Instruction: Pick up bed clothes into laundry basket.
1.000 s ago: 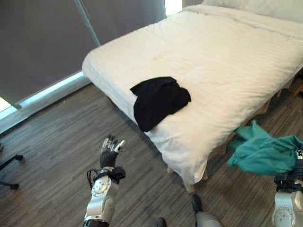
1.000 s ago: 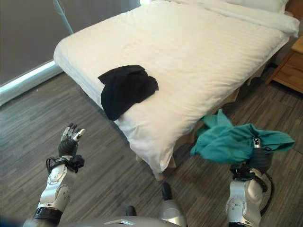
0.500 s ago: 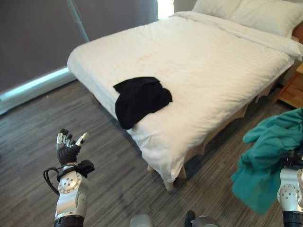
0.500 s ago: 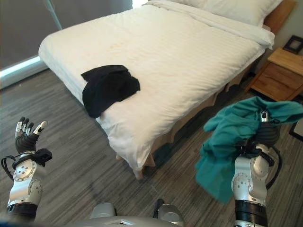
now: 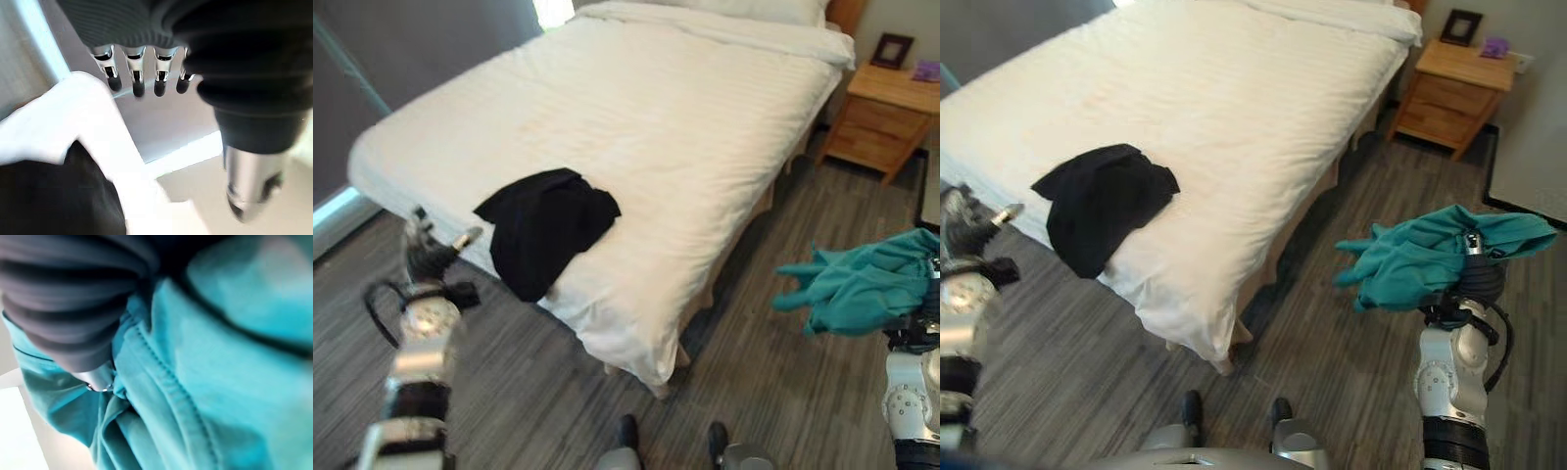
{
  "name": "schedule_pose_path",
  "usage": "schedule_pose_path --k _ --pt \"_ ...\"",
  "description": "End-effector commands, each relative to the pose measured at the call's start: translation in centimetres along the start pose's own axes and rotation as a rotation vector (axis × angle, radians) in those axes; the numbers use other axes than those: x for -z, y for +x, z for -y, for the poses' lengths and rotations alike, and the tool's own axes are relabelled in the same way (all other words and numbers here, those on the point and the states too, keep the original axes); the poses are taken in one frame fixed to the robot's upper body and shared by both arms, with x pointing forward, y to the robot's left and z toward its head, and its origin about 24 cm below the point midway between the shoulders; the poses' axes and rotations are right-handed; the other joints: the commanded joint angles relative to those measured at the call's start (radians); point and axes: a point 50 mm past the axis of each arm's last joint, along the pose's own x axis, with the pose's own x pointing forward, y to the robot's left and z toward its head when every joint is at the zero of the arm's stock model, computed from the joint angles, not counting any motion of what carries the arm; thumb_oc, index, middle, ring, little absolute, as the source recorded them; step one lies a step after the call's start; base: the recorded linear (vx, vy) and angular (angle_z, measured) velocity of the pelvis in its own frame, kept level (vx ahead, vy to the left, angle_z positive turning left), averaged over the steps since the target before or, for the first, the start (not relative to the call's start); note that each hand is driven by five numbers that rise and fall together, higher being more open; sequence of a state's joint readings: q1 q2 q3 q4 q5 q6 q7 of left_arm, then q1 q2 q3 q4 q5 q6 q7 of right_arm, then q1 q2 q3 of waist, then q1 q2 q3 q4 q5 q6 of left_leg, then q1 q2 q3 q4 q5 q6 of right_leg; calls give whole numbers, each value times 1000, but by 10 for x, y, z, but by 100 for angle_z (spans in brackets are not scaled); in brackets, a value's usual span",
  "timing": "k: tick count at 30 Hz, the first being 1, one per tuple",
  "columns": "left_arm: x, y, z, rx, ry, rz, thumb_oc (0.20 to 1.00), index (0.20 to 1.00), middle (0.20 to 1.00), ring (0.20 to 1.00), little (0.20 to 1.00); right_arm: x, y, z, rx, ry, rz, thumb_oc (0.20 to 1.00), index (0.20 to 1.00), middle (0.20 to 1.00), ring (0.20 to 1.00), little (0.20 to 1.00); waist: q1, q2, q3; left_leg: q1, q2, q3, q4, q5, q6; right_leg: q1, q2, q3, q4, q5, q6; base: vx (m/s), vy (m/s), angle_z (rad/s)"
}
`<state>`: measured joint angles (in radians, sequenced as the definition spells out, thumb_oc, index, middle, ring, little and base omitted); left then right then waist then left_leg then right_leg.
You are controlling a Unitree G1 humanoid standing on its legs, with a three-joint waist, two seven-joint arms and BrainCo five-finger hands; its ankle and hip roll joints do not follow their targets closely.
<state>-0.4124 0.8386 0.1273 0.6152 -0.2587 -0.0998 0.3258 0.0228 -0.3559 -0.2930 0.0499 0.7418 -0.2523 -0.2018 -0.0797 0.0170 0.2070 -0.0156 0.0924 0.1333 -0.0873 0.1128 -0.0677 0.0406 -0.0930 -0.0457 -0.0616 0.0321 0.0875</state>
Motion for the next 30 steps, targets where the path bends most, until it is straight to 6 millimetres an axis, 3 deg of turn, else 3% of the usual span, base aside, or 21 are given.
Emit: schedule_pose_path --k 1,2,4,5,8,13,14,18,22,25,28,29,30 --pt "-68 44 -42 -172 179 154 1000 1000 1000 1000 1000 -12 3 -33 -160 37 79 200 200 200 200 200 -35 -39 -7 -60 34 9 150 -75 -14 6 -98 7 71 -44 96 -63 163 -39" --pt "-82 52 -44 -185 200 172 1000 1000 1000 1000 1000 -9 2 -36 -172 50 68 200 200 200 200 200 -38 -47 1 -72 34 18 152 -75 -10 -13 -101 12 74 -35 102 -30 129 -37" --pt "-92 57 -45 -182 232 177 1000 1000 1000 1000 1000 -7 1 -37 -178 54 58 200 200 200 200 200 -38 -54 8 -83 32 26 151 -74 -6 -28 -103 14 76 -28 108 -34 100 -20" --pt "-119 67 -55 -221 255 208 1000 1000 1000 1000 1000 -5 -1 -41 -209 41 46 200 200 200 200 200 -57 -62 31 -104 29 38 139 -67 -1 -66 -107 19 80 -6 123 -61 111 -9" --pt "-144 74 -52 -245 163 223 1000 1000 1000 1000 1000 -1 -3 -48 -233 69 30 200 200 200 200 200 -70 -83 60 -139 29 51 129 -61 2 -113 -106 25 71 36 137 -55 99 -7" --pt "-148 80 -61 -277 158 128 1000 1000 1000 1000 1000 -9 0 -55 -269 37 63 200 200 200 200 200 -88 -114 98 -175 29 82 106 -47 7 -166 -105 29 55 95 155 -7 74 -21" --pt "-156 82 -58 -274 123 137 1000 1000 1000 1000 1000 -12 1 -54 -267 26 73 200 200 200 200 200 -92 -118 105 -186 27 83 97 -41 9 -182 -104 29 54 102 156 -39 63 -16" --pt "-156 83 -67 -315 72 78 1000 1000 1000 1000 1000 -24 5 -45 -231 -2 121 200 200 200 200 200 -110 -141 130 -213 20 90 39 -9 8 -227 -99 15 35 135 165 -19 51 -11" --pt "-156 83 -70 -338 175 70 1000 1000 1000 1000 1000 -37 9 -40 -216 -43 184 200 200 200 200 200 -122 -164 155 -255 23 85 35 5 5 -266 -94 3 30 146 168 -34 1 4" --pt "-138 82 -59 -307 105 17 1000 1000 1000 1000 1000 -45 10 -38 -193 -40 232 200 200 200 200 200 -126 -189 179 -289 24 82 16 17 2 -296 -89 -9 5 174 168 -5 -3 1" --pt "-126 81 -47 -265 59 10 1000 1000 1000 1000 1000 -47 8 -39 -201 -49 244 200 200 200 200 200 -130 -193 182 -300 25 81 15 18 0 -309 -86 -9 -1 177 167 9 6 -2" --pt "-100 76 -32 -198 -8 -42 1000 1000 1000 1000 1000 -48 6 -40 -198 -58 257 200 200 200 200 200 -127 -202 190 -297 26 82 19 5 -2 -309 -82 -4 -2 174 168 10 19 -6" --pt "-98 76 -32 -198 -10 -45 1000 1000 1000 1000 1000 -48 6 -40 -201 -61 257 200 200 200 200 200 -129 -200 188 -300 25 83 16 13 -1 -313 -83 -2 -2 178 167 48 33 -11"
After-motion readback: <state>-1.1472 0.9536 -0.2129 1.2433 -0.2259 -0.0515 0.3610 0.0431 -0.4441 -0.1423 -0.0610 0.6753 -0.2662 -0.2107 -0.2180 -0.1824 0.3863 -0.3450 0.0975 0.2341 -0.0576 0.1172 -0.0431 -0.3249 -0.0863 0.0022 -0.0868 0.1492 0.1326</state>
